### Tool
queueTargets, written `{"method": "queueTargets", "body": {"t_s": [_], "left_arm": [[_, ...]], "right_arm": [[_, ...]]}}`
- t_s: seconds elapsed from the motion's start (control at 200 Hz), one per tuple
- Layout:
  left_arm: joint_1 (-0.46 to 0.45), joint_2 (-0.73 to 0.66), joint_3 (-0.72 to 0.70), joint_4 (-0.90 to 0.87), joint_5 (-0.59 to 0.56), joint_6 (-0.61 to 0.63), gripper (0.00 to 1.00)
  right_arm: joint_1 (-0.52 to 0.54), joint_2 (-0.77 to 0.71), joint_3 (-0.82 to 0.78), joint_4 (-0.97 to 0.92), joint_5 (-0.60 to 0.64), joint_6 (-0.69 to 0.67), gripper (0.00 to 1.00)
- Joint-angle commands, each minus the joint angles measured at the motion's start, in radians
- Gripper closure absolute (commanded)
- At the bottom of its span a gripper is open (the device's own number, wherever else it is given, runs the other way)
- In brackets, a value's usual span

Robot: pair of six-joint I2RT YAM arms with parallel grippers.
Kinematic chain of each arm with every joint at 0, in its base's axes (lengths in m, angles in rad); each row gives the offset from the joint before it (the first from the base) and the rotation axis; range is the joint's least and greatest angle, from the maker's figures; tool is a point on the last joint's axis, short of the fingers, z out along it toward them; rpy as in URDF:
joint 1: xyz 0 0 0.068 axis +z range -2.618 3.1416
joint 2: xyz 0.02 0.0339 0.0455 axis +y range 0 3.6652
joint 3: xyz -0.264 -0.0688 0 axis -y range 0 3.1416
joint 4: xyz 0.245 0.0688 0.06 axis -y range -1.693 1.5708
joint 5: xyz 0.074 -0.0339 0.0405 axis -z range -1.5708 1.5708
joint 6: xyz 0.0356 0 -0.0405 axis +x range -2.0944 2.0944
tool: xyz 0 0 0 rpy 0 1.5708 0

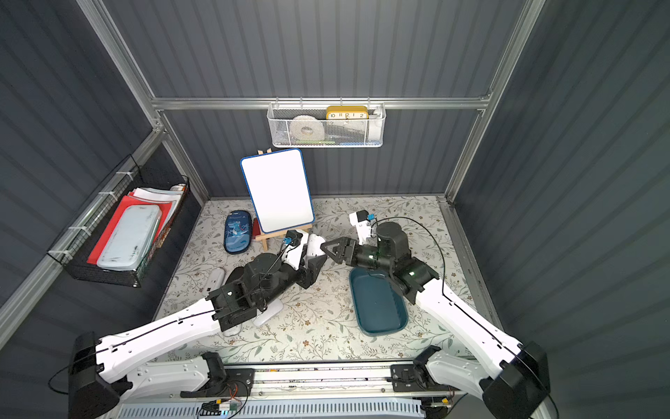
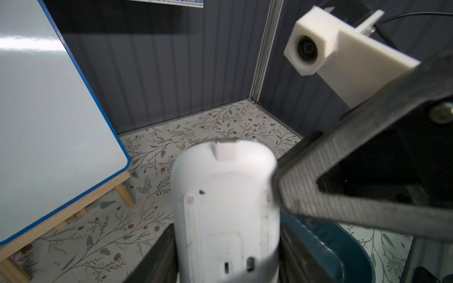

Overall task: Put the mouse in the storage box
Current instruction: Pick up the mouse from the center of the board, then move the storage box to the center of the board.

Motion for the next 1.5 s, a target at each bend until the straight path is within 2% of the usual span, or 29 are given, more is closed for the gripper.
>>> {"method": "queueTargets", "body": {"t_s": [0.0,0.145,0.49,0.535,0.6,0.655,0.79,0.861,1.006,1.106,1.251,1.376,1.496], "left_arm": [[0.004,0.008,0.004,0.023,0.031,0.0,0.52],[0.004,0.02,0.004,0.014,0.042,-0.01,0.52],[0.004,0.013,-0.015,0.011,0.037,-0.029,0.45],[0.004,0.012,-0.019,0.011,0.034,-0.036,0.41],[0.004,0.006,-0.023,0.005,0.02,-0.051,0.27],[0.004,-0.002,-0.027,-0.001,0.005,-0.065,0.19],[0.004,-0.051,-0.044,-0.023,-0.041,-0.111,0.07],[0.004,-0.089,-0.054,-0.046,-0.091,-0.145,0.01],[0.006,-0.157,-0.079,-0.142,-0.282,-0.295,0.01],[0.02,-0.189,-0.101,-0.206,-0.328,-0.397,0.01],[0.029,-0.233,-0.149,-0.247,-0.33,-0.509,0.01],[0.03,-0.259,-0.175,-0.227,-0.32,-0.52,0.01],[0.03,-0.246,-0.167,-0.228,-0.317,-0.509,0.01]], "right_arm": [[0.03,0.036,0.066,-0.021,0.05,-0.076,0.3],[0.06,0.092,0.096,-0.019,0.059,-0.103,0.34],[0.094,0.116,0.12,-0.056,0.111,-0.165,0.73],[0.095,0.113,0.121,-0.067,0.13,-0.173,0.77],[0.094,0.105,0.12,-0.089,0.172,-0.198,0.83],[0.092,0.1,0.121,-0.119,0.227,-0.23,0.87],[0.09,0.086,0.099,-0.195,0.419,-0.367,0.89],[0.088,0.089,0.082,-0.254,0.561,-0.436,0.91],[0.085,0.096,-0.004,-0.3,0.858,-0.556,0.93],[0.085,0.096,-0.082,-0.283,0.998,-0.603,0.91],[0.086,0.078,-0.225,-0.152,1.036,-0.734,0.93],[0.083,0.088,-0.328,0.012,1.07,-0.86,0.96],[0.08,0.129,-0.343,0.052,1.1,-0.912,0.97]]}}
